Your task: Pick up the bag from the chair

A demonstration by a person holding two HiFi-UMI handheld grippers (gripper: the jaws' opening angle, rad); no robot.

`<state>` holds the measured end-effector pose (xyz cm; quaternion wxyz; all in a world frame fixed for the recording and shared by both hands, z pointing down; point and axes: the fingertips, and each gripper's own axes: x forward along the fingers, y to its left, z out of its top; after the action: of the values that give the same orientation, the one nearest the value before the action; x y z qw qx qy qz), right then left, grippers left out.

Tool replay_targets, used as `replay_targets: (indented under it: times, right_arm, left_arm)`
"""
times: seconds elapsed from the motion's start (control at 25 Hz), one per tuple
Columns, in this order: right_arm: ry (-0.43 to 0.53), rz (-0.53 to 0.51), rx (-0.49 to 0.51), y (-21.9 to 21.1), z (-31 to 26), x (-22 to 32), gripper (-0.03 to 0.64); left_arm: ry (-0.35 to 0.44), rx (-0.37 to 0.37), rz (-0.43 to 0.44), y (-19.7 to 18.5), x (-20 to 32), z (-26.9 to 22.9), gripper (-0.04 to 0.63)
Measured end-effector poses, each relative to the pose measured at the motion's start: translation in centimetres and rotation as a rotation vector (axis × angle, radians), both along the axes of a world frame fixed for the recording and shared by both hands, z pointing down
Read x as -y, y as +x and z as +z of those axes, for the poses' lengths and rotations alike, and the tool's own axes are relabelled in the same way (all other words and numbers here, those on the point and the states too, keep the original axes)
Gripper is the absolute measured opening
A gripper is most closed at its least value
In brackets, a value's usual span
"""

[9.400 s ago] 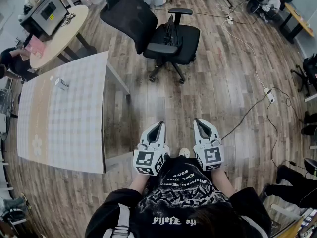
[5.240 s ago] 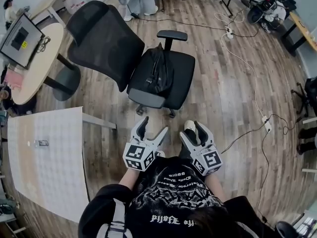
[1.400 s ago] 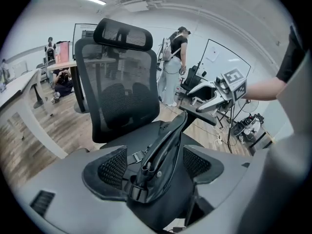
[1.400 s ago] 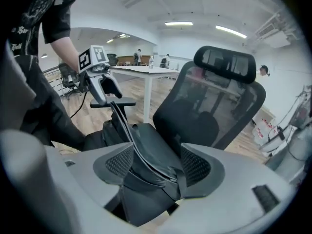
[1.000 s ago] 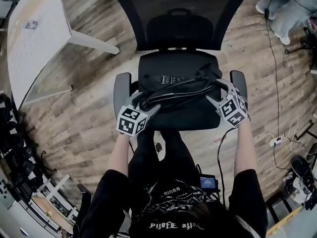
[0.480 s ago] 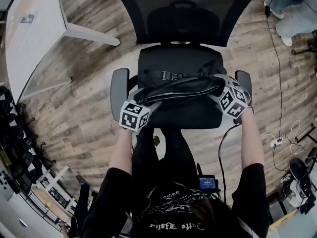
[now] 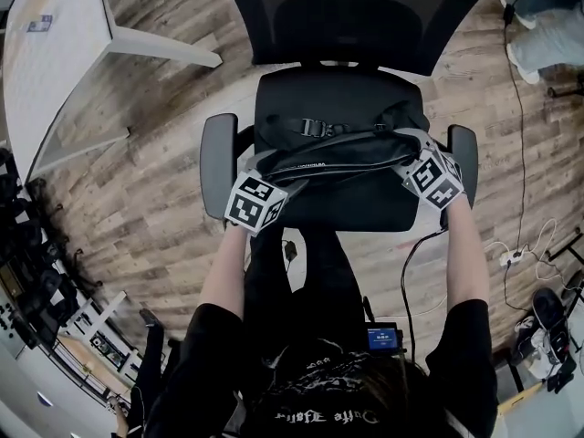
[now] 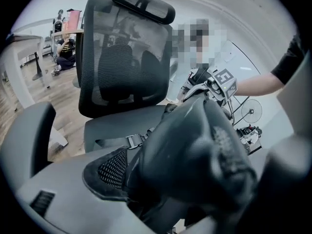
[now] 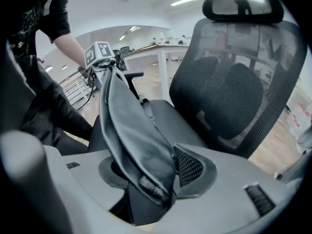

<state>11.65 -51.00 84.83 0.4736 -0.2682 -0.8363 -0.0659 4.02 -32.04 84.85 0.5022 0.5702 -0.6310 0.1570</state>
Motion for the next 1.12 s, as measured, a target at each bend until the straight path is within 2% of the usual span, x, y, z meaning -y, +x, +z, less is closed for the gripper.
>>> replay_targets:
  times: [0.12,0.2,0.32,0.56,1.0,1.12]
  right_arm:
    - [-0.023,0.061,0.022,-0.4,0.2,0.0,0.218]
    - [-0.026,0.072,0.027,-0.3,0.2,-0.1,0.209]
    - [-0.050,0.093,0.011,0.1,-0.1,-0.3,0.194]
    - [-0.183,0.140,-0.055,2.0,-1.7,-1.6,0.166]
    - [-0.240,0.292,-0.076,4.8,-4.7,-4.8,0.160]
    - [-0.252,0.325,-0.066,5.2,-6.4,-5.9,0.160]
  left_arm:
    - [0.024,0.015,-0.018,-0.4,0.5,0.5,0.354]
    - [0.034,0.018,-0.021,-0.3,0.6,0.5,0.257]
    - [0.044,0.025,-0.010,0.4,0.5,0.3,0.193]
    - [0.069,-0.050,0.003,1.9,0.0,-1.4,0.127]
    - [0.030,-0.066,0.009,3.0,-2.4,-4.8,0.114]
    - [0.031,-0.053,0.038,3.1,-3.3,-6.7,0.114]
